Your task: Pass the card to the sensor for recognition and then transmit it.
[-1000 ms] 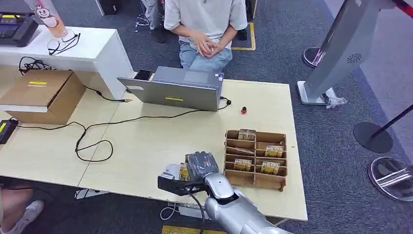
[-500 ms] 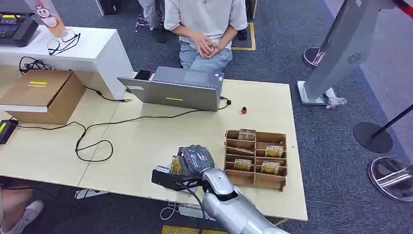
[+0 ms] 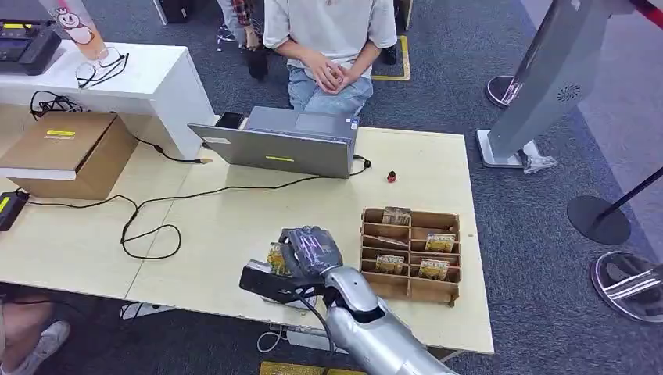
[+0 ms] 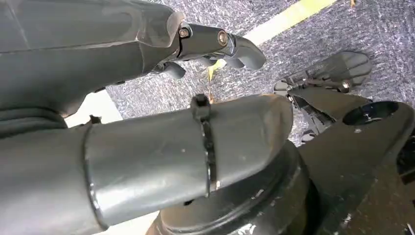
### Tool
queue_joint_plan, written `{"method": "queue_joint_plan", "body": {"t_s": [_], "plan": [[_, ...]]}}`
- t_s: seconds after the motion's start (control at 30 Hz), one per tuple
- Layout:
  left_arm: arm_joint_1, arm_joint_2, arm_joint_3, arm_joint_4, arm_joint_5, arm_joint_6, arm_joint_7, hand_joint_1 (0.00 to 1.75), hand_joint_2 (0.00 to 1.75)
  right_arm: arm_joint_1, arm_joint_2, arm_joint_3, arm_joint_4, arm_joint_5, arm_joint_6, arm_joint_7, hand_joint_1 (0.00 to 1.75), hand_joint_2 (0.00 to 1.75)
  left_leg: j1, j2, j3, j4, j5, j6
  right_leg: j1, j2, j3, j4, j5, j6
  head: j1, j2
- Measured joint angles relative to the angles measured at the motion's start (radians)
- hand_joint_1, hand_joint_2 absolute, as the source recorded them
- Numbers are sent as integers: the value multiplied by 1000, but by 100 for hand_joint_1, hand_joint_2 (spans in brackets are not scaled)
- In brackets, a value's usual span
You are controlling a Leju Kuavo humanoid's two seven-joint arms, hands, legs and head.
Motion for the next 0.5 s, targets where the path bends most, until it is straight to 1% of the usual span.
{"method": "queue_joint_plan", "body": {"t_s": [0.3, 0.5], "plan": [[13, 0, 0, -1, -2, 1, -13, 0, 0, 41, -37, -28, -215, -47, -2, -27, 175, 175, 0, 0, 0, 0, 0, 0, 0, 0, 0, 0, 0, 0, 0, 0], [15, 1, 0, -1, -13, 1, -15, 0, 0, 42, -55, -56, -293, -58, -27, -42, 175, 175, 0, 0, 0, 0, 0, 0, 0, 0, 0, 0, 0, 0, 0, 0]]}}
